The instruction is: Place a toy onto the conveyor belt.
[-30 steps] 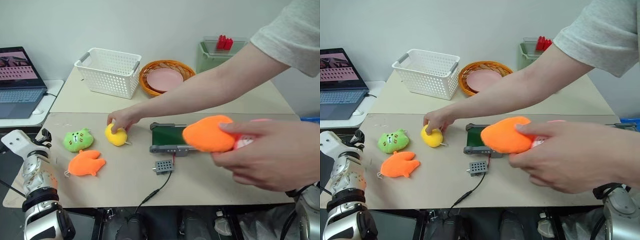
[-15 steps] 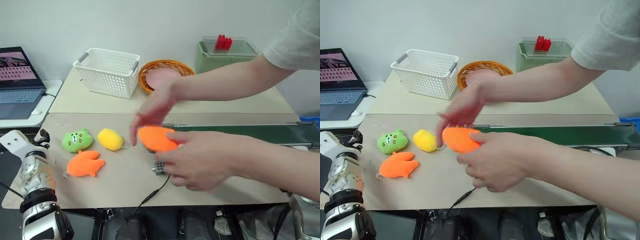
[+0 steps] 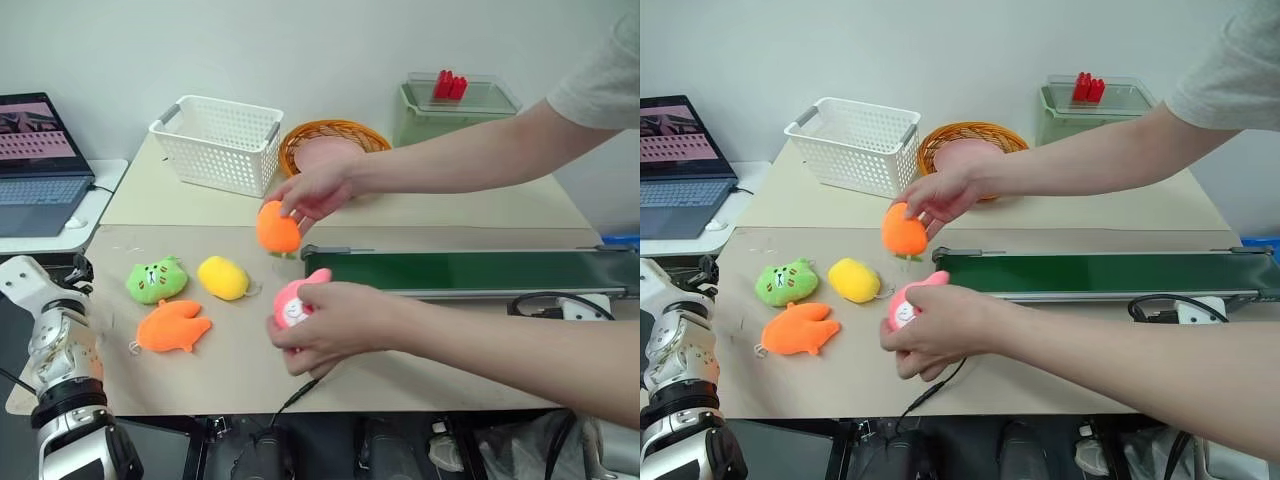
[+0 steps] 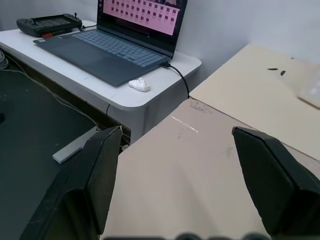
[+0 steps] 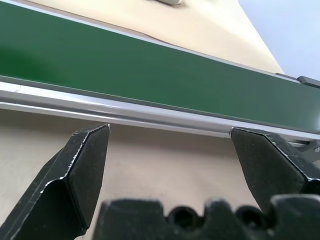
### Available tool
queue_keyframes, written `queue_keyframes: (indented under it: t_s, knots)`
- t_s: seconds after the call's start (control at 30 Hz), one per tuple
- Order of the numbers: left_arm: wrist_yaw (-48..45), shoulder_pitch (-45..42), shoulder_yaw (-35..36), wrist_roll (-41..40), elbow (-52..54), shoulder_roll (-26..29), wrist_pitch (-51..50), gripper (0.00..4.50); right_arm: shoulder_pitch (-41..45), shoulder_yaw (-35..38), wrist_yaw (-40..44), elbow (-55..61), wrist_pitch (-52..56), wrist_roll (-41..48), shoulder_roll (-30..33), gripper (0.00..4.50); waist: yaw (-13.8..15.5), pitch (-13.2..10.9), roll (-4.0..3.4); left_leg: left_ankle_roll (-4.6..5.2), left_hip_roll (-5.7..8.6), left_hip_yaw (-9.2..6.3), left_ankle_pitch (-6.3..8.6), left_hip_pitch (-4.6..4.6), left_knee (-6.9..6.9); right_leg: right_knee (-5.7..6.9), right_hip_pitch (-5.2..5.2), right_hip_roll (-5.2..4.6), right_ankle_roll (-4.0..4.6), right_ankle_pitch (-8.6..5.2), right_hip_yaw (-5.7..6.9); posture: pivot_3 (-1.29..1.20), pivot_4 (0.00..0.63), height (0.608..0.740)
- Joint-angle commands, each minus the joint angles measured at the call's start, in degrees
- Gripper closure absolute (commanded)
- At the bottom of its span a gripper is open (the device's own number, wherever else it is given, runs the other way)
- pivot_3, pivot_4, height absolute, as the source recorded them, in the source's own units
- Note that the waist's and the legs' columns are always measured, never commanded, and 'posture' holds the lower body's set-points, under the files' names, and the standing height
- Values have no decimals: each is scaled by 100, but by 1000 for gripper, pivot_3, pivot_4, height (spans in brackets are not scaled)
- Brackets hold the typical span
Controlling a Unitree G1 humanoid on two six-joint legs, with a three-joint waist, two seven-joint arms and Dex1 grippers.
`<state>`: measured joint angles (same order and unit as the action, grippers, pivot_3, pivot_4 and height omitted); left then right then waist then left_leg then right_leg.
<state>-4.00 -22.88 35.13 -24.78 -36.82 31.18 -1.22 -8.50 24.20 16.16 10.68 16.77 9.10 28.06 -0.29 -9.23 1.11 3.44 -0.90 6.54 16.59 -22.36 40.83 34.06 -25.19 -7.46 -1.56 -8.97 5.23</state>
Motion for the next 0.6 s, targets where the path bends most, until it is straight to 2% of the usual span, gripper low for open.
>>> queue_keyframes:
  t_s: [0.03,0.6]
  knots:
    - [35,26,93,-23,161,19,42,744,-1,169,-23,103,-153,-17,76,0,-2,0,0,0,0,0,0,0,0,0,0,0,0,0,0,0,150,740]
    - [-264,-282,-150,105,-267,88,41,744,-695,487,-116,586,-92,64,-83,0,40,0,0,23,0,0,13,0,0,0,0,0,-6,-4,0,0,150,740]
